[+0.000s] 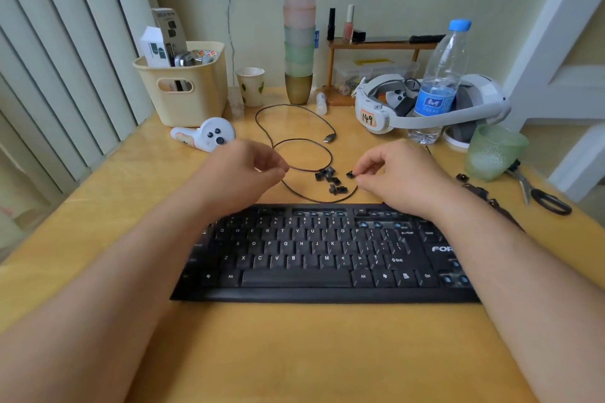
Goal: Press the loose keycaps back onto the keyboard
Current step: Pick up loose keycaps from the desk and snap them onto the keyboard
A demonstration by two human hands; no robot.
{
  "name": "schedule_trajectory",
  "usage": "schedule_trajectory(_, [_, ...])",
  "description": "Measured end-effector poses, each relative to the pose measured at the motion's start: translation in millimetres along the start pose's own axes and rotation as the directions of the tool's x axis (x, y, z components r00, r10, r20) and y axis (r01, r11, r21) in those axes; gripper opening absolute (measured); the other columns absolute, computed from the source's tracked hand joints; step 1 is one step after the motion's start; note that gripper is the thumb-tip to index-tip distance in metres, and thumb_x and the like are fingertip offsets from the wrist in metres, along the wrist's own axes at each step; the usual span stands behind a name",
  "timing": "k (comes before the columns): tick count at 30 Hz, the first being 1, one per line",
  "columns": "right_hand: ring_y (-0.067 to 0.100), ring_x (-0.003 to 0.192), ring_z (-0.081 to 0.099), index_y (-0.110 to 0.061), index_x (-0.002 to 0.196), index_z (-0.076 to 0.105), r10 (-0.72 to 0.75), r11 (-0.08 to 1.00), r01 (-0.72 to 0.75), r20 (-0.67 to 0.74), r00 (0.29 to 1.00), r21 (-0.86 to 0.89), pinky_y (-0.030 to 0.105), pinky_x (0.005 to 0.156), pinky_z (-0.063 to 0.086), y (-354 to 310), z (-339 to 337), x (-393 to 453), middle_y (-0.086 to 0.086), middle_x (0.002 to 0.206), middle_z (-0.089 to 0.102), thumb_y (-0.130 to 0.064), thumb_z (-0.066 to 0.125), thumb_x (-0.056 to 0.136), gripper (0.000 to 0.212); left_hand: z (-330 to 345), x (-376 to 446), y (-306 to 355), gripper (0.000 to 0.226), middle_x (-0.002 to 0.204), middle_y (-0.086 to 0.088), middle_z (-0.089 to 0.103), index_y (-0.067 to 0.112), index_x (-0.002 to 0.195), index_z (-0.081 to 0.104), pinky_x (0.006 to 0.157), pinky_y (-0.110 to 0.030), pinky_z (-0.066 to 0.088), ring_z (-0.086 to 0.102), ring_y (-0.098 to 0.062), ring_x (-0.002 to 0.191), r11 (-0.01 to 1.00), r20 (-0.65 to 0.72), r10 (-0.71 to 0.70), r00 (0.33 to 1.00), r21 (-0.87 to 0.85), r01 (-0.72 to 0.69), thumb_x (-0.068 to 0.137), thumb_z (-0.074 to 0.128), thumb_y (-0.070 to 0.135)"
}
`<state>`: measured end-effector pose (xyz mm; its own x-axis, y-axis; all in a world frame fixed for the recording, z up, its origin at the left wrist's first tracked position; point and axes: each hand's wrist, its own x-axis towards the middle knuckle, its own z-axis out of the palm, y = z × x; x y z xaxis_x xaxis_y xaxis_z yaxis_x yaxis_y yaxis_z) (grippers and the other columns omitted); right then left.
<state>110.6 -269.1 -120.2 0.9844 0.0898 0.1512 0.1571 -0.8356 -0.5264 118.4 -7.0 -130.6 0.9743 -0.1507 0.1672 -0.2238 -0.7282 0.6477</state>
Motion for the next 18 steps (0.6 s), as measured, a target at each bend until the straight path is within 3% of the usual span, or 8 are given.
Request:
schedule_trajectory(3, [-0.006,0.069,0.05,-0.034,0.1,0.077,-0.082,0.981,0.093,0.071,0.994,-0.169,0.009,0.056,0.03,-14.9,2.0,7.8,-0.022,0.083,0.06,-0.023,0.072,0.094,0.014,5.7,-6.2,-5.3,0.007,0.089,0.019,0.069,0.037,0.095,0.076,0.069,-0.017,0.042,0.061,0.005,0.083,0.999,-0.076,0.046,0.996,0.02,-0.045,0.097,0.069,0.036])
schedule_trajectory(7, [0.009,0.092,0.06,-0.033,0.102,0.079,-0.086,0.951,0.137,0.188,0.978,-0.276,0.023,0.074,0.044,-19.6,12.5,22.4,-0.01,0.105,0.069,-0.026,0.079,0.089,0.014,6.7,-16.8,-1.2,0.007,0.082,0.025,0.067,0.039,0.095,0.075,0.066,-0.014,0.04,0.058,0.014,0.08,0.997,-0.092,0.078,0.993,0.033,-0.075,0.097,0.069,0.036])
schedule_trajectory(12, [0.006,0.089,0.065,-0.031,0.104,0.076,-0.053,0.97,0.095,0.188,0.981,-0.222,0.024,0.078,0.051,-15.2,18.7,26.1,-0.01,0.099,0.072,-0.019,0.078,0.09,0.018,5.4,-22.0,2.6,0.008,0.083,0.024,0.068,0.04,0.094,0.075,0.068,-0.017,0.043,0.058,0.014,0.081,0.996,-0.098,0.093,0.991,0.02,-0.091,0.096,0.069,0.036])
schedule_trajectory(14, [0.005,0.09,0.067,-0.033,0.102,0.075,-0.024,0.998,0.031,0.108,0.994,-0.058,0.025,0.079,0.051,-14.2,9.7,21.2,-0.012,0.096,0.072,-0.017,0.077,0.091,0.019,6.8,-23.8,6.2,0.007,0.084,0.024,0.068,0.042,0.096,0.074,0.071,-0.019,0.045,0.059,0.012,0.082,0.994,-0.082,0.113,0.99,0.013,-0.113,0.096,0.069,0.036])
schedule_trajectory(15, [0.007,0.091,0.068,-0.03,0.1,0.076,0.002,0.99,-0.012,0.073,0.997,0.141,0.027,0.081,0.053,-13.8,4.6,17.6,-0.01,0.094,0.074,-0.014,0.077,0.09,0.019,8.3,-24.9,9.0,0.008,0.086,0.024,0.068,0.042,0.1,0.074,0.073,-0.019,0.047,0.06,0.011,0.084,0.991,-0.072,0.134,0.988,-0.003,-0.134,0.096,0.069,0.037])
schedule_trajectory(16, [0.01,0.09,0.069,-0.025,0.099,0.077,0.028,0.913,-0.059,0.084,0.996,0.404,0.028,0.081,0.055,-15.1,-0.5,11.6,-0.006,0.092,0.076,-0.008,0.076,0.09,0.019,10.2,-26.3,12.2,0.01,0.088,0.023,0.069,0.041,0.105,0.074,0.075,-0.019,0.049,0.061,0.01,0.087,0.987,-0.068,0.157,0.985,-0.034,-0.16,0.096,0.07,0.037])
schedule_trajectory(18, [0.015,0.082,0.067,-0.013,0.097,0.076,-0.005,0.603,-0.168,0.214,0.977,0.78,0.024,0.074,0.057,-21.2,-6.4,-2.0,0.004,0.087,0.074,0.002,0.071,0.088,0.018,14.1,-29.3,19.6,0.018,0.091,0.021,0.071,0.04,0.113,0.072,0.079,-0.02,0.051,0.063,0.005,0.09,0.97,-0.083,0.199,0.976,-0.127,-0.209,0.095,0.073,0.039])
